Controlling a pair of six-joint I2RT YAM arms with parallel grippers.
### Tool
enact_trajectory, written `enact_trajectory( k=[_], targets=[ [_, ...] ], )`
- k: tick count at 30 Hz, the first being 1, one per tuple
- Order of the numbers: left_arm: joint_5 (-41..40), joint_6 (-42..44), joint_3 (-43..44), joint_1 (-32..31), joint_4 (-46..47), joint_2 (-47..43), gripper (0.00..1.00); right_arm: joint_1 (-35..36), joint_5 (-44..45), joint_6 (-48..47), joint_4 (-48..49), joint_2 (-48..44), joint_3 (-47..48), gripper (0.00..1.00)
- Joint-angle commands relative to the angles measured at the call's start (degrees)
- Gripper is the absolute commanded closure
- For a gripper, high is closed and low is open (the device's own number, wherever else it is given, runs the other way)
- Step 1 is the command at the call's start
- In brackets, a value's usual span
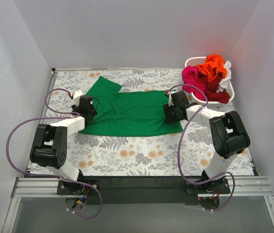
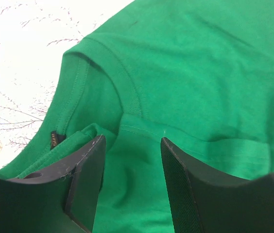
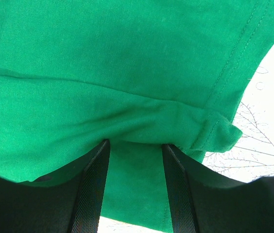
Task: Fold and stack the t-shirts
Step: Fold the tshirt
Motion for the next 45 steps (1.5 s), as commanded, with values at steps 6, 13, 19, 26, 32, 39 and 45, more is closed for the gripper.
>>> enact_trajectory(
  k=[6, 13, 19, 26, 32, 39, 45],
  targets=[
    [1.1, 2.0, 0.8, 1.6, 4.2, 2.9, 0.53, 0.4, -0.4, -0.3, -2.9, 1.1, -0.8, 0.57],
    [2.5, 2.0, 1.7, 1.9, 3.6, 4.8, 0.57, 0.4, -0.2, -0.2, -2.9, 0.8, -0.9, 0.57],
    [3.7, 2.1, 0.8, 1.9, 4.8, 3.8, 0.63, 0.4, -0.4, -0.3, -2.9, 0.6, -0.9, 0.57],
    [4.7, 2.9, 1.8, 1.9, 5.6, 4.6, 0.76, 0.5, -0.4, -0.3, -3.0, 0.4, -1.1, 0.57],
    [3.9, 3.4, 1.9, 1.9, 6.0, 3.5, 0.96, 0.4, -0.2, -0.3, -3.1, 0.1, -1.1, 0.57],
    [2.6, 3.3, 1.9, 2.0, 5.4, 2.6, 0.82, 0.4, 0.0, -0.4, -3.2, 0.0, -1.1, 0.57],
    [2.1, 3.2, 2.8, 2.5, 5.4, 3.0, 0.73, 0.5, -0.1, -0.4, -3.2, 0.1, -1.1, 0.57]
  ],
)
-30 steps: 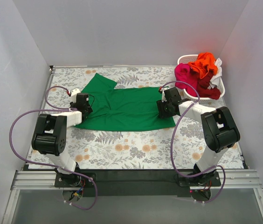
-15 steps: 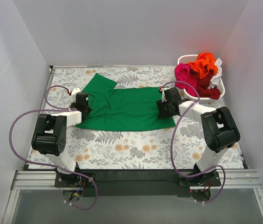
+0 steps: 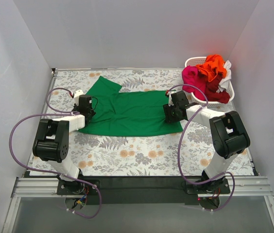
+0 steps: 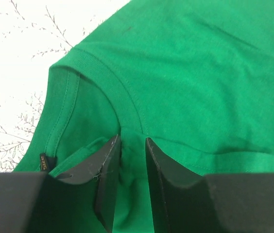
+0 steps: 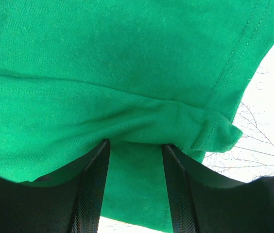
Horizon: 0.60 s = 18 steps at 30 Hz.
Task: Fold and stack the t-shirts
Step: Fold the tshirt
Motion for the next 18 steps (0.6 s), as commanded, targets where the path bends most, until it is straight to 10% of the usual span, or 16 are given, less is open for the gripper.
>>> enact_trajectory(
  k=[1, 18],
  targets=[
    [-1.1, 0.2, 2.3, 0.7, 0.7, -2.0, 0.73, 0.4, -0.1, -0.3, -3.1, 0.1, -1.1, 0.57],
    [1.6, -1.0, 3.9, 1.4, -2.6, 1.2, 0.81, 0.4, 0.0, -0.5, -3.5, 0.3, -1.1, 0.57]
  ],
)
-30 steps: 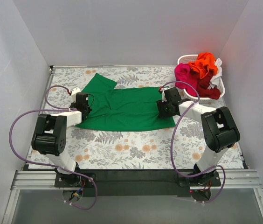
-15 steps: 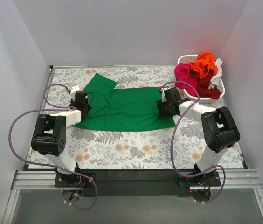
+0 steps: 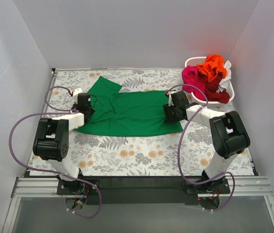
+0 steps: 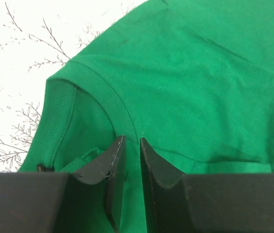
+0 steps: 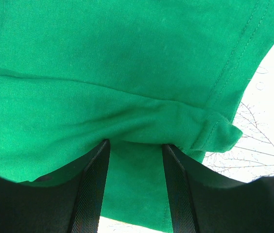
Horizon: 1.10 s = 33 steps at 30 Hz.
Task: Fold and stack the t-shirts
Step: Fold the tshirt
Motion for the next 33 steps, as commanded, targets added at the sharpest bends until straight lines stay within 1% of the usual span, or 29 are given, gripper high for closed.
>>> enact_trajectory(
  k=[1, 3, 7, 11, 17, 22, 33],
  targets=[
    [0.0, -1.1, 1.6, 0.3, -2.5, 0.4, 0.81, 0.4, 0.0, -0.5, -3.5, 0.4, -1.0, 0.57],
    [-0.3, -1.5, 1.5, 0.3, -3.3, 0.5, 0.81, 0.4, -0.1, -0.5, -3.5, 0.6, -0.9, 0.57],
    [-1.4, -2.0, 1.2, 0.3, -3.6, -0.5, 0.74, 0.4, -0.4, -0.5, -3.5, 0.9, -0.8, 0.57],
    [-2.0, -2.0, 1.0, 0.3, -3.1, -0.6, 0.7, 0.4, -0.4, -0.5, -3.5, 0.9, -0.7, 0.57],
    [-1.9, -2.3, 1.5, 0.3, -3.2, 0.6, 0.7, 0.4, -0.1, -0.6, -3.5, 1.3, -0.7, 0.57],
    [-4.5, -2.5, 1.2, 0.3, -3.5, -0.2, 0.68, 0.4, -0.1, -0.6, -3.6, 1.5, -0.6, 0.57],
    [-1.3, -2.1, 1.1, 0.3, -1.9, 0.0, 0.69, 0.5, -0.1, -0.6, -3.6, 1.5, -0.5, 0.57]
  ],
)
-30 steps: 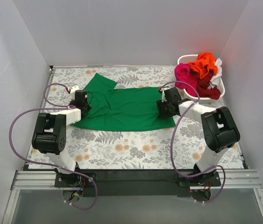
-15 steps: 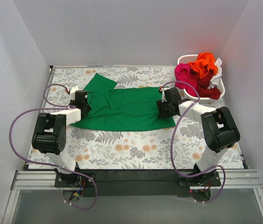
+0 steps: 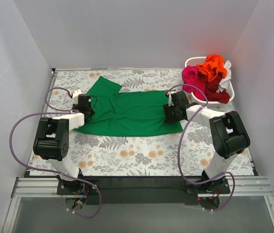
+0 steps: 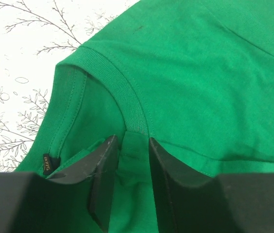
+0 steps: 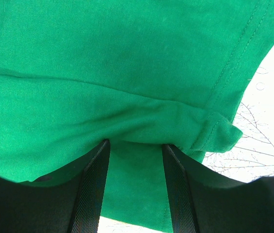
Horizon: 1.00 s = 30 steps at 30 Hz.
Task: Fold and stack the t-shirts
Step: Fold the tshirt
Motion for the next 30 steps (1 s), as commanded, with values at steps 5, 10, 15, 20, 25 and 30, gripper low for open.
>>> enact_trajectory(
  k=[5, 10, 15, 20, 25, 30],
  targets=[
    [2.4, 0.5, 1.0, 0.2, 2.1, -0.6, 0.83, 0.6, -0.1, -0.3, -3.6, 1.6, -0.4, 0.57],
    [3.1, 0.5, 0.7, 0.2, 1.9, -0.7, 0.95, 0.7, 0.3, -0.4, -3.8, 1.5, -0.4, 0.57],
    [3.8, 1.7, 1.2, 0.3, 2.9, -1.3, 1.0, 0.8, 0.3, -0.3, -3.8, 1.6, -0.3, 0.57],
    [7.0, 3.0, 3.6, 0.3, 5.7, -2.1, 1.0, 0.9, 0.6, -0.3, -3.9, 1.5, -0.4, 0.57],
    [7.8, 4.6, 6.3, 0.7, 6.3, -1.1, 1.0, 0.8, 1.4, -0.4, -4.2, 1.3, -0.5, 0.57],
    [4.8, 2.9, 8.3, 1.3, 0.6, -0.2, 0.94, 0.8, 1.6, -0.4, -4.4, 1.8, -0.2, 0.57]
  ],
)
